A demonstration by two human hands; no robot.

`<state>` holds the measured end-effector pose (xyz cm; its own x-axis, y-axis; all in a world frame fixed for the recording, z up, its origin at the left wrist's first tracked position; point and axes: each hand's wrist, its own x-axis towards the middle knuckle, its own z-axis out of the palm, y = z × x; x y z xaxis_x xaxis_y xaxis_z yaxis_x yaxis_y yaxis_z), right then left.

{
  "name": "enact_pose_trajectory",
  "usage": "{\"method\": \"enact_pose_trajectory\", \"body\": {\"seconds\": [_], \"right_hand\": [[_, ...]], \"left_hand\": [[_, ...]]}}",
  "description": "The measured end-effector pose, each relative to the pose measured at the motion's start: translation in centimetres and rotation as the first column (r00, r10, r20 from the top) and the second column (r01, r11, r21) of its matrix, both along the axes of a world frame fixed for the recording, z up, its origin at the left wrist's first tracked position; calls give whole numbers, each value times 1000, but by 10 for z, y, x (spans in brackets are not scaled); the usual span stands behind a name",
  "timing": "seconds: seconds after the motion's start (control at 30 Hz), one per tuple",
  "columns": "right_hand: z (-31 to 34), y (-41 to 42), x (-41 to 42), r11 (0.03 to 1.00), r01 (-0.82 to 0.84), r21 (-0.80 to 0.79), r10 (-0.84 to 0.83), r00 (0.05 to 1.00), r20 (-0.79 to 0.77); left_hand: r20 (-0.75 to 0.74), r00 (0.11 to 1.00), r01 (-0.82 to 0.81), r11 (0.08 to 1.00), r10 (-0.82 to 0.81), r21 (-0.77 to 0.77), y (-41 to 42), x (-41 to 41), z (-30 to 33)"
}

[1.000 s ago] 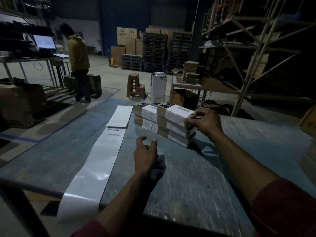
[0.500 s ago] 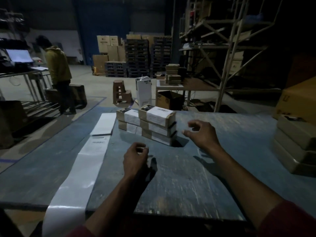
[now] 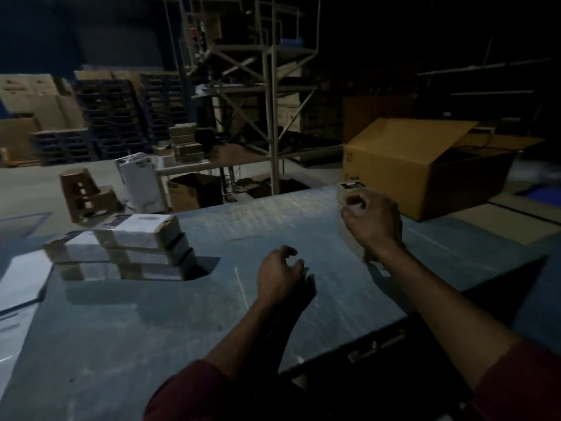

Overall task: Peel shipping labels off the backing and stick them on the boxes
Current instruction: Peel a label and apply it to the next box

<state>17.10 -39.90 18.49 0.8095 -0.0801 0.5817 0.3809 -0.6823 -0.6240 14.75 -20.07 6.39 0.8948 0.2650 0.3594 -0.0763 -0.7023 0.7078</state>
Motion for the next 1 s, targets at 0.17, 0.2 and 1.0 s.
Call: {"method": "enact_pose_trajectory", "body": {"seconds": [0.17,0.2,1.0], "right_hand": [[6,-31,30,976,186,-109,-199,972,-122],[4,-32,36,974,189,-122,-209,961,-180],[-33,-39,25,982,-18,188,41,992,-116]], "left_hand": [[-100,994,7,903,40,431,-23,16,-30],[-97,995,10,905,35,425,-21,18,-31],[-79,996,2,885,-44,-466,-18,-4,-18]]}}
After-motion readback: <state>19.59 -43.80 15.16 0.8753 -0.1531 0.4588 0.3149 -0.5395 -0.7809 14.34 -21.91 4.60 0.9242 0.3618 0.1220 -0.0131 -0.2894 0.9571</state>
